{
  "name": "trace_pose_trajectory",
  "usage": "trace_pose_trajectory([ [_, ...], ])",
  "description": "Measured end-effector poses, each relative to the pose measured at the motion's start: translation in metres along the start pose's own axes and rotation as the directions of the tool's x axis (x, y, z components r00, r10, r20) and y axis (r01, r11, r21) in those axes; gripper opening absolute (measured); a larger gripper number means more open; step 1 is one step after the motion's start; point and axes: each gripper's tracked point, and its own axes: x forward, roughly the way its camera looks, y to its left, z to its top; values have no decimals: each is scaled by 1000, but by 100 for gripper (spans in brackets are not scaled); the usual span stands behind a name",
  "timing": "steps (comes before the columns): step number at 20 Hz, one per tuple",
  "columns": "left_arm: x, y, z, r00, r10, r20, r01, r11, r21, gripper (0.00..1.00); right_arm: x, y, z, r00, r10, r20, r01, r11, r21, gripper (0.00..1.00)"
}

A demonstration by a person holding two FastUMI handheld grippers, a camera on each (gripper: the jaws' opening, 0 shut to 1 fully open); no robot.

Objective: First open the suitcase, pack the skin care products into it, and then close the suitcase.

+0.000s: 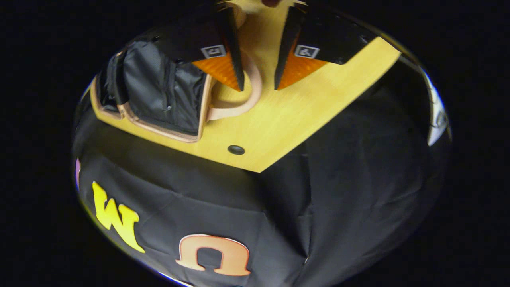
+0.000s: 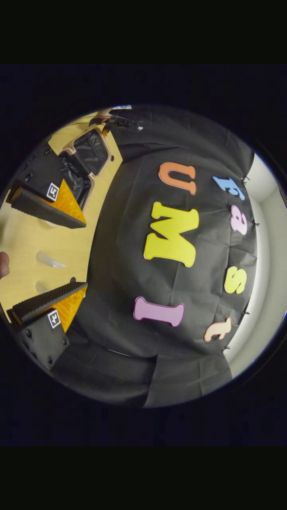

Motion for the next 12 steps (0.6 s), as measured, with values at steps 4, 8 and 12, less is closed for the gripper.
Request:
trace_pose_trajectory([
  [4,-71,-46,57,979,-20,203,2,996,88,100,4,-15,-9,1000,-10,0,10,999,52,80],
  [8,-170,-138,98,930,-83,359,20,984,176,99,3,-49,-20,999,-40,2,40,994,99,80],
  [12,-257,-274,85,891,-227,394,151,965,213,100,-4,-102,-32,995,-99,8,98,989,110,80],
])
